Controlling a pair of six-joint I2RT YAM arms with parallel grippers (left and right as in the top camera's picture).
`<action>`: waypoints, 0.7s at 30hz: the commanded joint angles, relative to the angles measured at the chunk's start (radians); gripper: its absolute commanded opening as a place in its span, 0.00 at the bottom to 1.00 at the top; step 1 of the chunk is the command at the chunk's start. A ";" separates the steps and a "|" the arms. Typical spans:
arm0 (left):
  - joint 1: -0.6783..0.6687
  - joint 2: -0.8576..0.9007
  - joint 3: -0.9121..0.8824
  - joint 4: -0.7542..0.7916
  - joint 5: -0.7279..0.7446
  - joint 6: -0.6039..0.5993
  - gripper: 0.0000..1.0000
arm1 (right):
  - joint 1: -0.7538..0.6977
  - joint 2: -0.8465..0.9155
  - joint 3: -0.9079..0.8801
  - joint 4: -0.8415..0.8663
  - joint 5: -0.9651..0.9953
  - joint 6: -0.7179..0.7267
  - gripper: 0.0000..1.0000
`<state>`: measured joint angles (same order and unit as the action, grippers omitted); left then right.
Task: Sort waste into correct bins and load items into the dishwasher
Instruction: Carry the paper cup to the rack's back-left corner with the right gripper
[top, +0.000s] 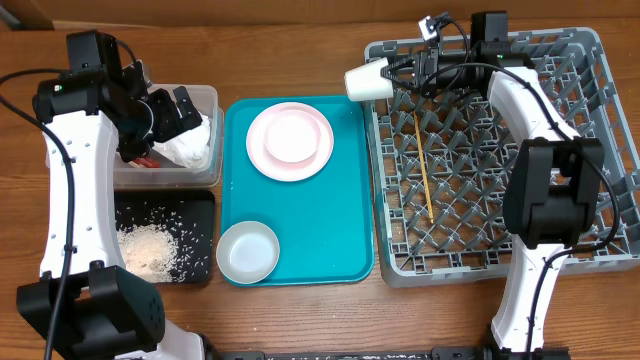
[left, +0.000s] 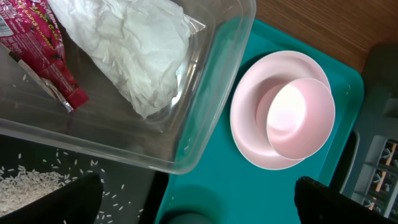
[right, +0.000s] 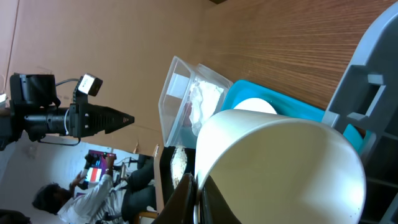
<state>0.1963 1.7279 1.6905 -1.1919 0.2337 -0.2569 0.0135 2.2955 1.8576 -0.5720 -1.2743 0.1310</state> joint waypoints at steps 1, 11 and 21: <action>-0.007 -0.008 0.017 -0.001 -0.006 0.018 1.00 | -0.008 0.009 0.007 -0.025 0.095 0.000 0.04; -0.007 -0.008 0.017 -0.001 -0.006 0.018 1.00 | -0.035 0.009 0.007 -0.096 0.095 -0.005 0.04; -0.007 -0.008 0.017 -0.001 -0.006 0.018 1.00 | -0.043 0.009 0.007 -0.134 0.092 -0.035 0.04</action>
<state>0.1963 1.7279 1.6905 -1.1923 0.2337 -0.2569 -0.0269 2.2955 1.8648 -0.6956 -1.2781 0.1143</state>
